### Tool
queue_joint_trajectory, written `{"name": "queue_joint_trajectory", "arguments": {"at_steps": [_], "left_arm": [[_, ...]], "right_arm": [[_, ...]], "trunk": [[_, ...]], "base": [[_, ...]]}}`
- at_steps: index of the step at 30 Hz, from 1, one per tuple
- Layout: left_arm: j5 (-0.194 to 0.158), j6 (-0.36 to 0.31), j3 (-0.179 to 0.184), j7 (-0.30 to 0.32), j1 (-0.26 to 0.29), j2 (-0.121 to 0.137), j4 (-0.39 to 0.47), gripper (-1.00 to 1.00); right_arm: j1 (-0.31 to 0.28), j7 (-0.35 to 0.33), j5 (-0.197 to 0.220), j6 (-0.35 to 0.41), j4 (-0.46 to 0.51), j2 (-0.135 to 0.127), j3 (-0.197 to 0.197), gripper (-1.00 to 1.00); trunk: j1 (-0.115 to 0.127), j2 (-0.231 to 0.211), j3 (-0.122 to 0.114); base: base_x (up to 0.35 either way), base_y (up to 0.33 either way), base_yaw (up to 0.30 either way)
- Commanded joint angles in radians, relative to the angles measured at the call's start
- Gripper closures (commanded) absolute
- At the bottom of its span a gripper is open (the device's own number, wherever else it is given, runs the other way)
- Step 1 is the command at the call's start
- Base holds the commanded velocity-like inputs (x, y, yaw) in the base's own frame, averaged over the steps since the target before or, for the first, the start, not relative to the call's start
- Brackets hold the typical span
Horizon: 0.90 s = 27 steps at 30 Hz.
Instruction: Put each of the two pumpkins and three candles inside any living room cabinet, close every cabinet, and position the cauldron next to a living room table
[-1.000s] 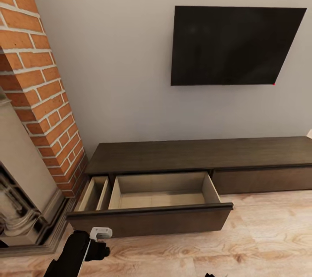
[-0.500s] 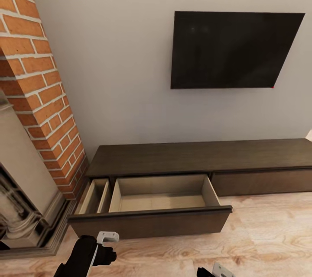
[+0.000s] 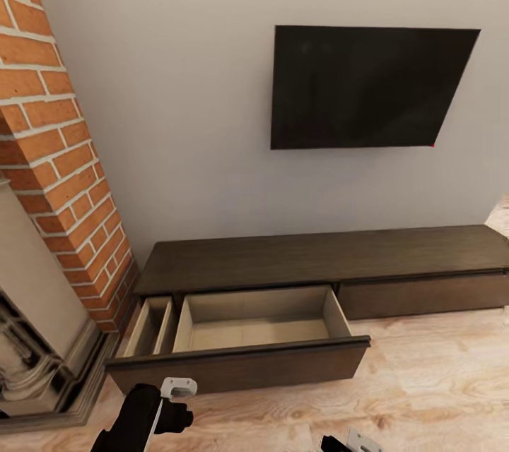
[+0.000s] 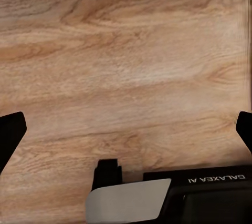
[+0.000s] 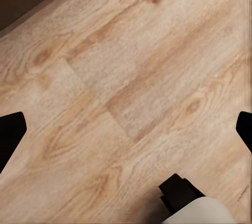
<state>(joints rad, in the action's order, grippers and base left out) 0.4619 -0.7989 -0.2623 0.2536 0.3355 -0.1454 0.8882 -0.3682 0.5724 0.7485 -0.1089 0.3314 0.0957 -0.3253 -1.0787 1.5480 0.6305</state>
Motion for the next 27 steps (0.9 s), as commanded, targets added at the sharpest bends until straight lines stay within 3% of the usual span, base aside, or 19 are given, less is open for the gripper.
{"name": "queue_joint_trajectory", "arguments": {"at_steps": [1, 27], "left_arm": [[0.000, 0.000, 0.000, 0.000, 0.000, 0.000, 0.000, -1.00], [0.000, 0.000, 0.001, 0.001, -0.001, 0.000, 0.000, -1.00]], "right_arm": [[0.000, 0.000, 0.000, 0.000, 0.000, 0.000, 0.000, -1.00], [0.000, -0.003, 0.003, 0.003, 0.000, -0.002, 0.005, -1.00]], "trunk": [[0.004, -0.007, -0.002], [0.104, -0.189, -0.076]], "base": [[0.000, 0.000, -0.236], [0.000, 0.000, -0.268]]}}
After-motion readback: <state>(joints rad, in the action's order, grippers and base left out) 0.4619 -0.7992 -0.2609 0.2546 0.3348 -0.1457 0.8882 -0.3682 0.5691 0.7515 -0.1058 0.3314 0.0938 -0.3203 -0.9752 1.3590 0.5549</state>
